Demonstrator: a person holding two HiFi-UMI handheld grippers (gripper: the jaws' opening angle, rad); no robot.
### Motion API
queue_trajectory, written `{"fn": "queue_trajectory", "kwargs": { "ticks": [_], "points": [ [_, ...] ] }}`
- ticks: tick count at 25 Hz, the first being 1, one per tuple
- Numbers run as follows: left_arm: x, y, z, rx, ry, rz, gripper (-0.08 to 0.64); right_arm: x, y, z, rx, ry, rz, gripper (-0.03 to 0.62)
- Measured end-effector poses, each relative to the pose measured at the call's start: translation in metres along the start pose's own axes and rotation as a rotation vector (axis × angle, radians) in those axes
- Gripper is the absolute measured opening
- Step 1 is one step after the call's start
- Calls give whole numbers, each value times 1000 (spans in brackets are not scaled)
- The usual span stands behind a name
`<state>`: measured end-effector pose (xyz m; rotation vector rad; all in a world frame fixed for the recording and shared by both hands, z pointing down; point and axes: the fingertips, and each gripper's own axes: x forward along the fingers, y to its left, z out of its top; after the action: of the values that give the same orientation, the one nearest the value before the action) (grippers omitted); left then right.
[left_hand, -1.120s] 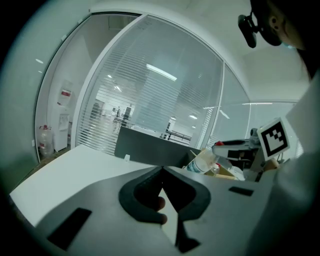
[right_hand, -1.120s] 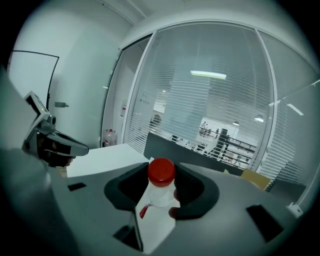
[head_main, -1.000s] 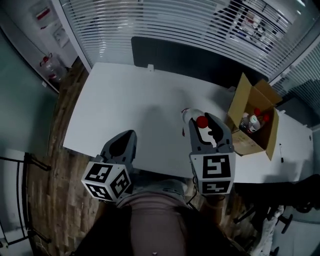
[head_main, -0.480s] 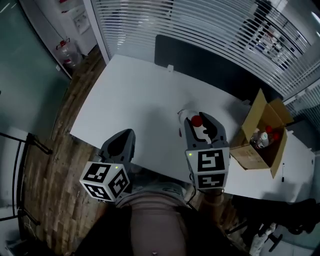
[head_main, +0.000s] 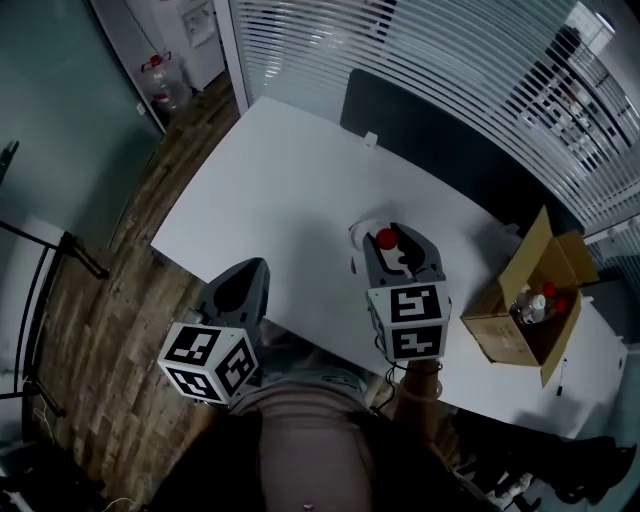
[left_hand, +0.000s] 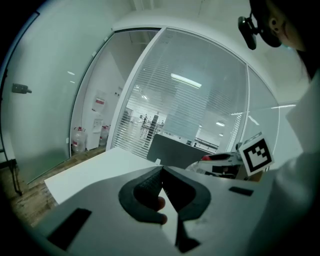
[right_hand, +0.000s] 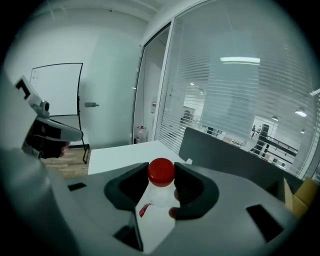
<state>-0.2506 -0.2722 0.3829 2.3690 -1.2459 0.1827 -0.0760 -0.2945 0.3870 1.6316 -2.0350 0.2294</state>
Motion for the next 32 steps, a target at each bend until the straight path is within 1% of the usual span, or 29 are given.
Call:
{"fn": "queue_trajectory", "kwargs": {
  "ticks": [8,16,25,32],
  "points": [
    [-2,18,-6,-14,16,56,9,38,18,-17,-15,59,62,173],
    [-1,31,-10,-20,38,89,9,69,37,-22,-27,88,126,173],
    [5,37,-20,-30,74,98,9,89,42,-27,-34,117,151,173],
    [13,32,-24,-26,92,70,9,97,42,-23,-30,108,168,174]
  ]
}}
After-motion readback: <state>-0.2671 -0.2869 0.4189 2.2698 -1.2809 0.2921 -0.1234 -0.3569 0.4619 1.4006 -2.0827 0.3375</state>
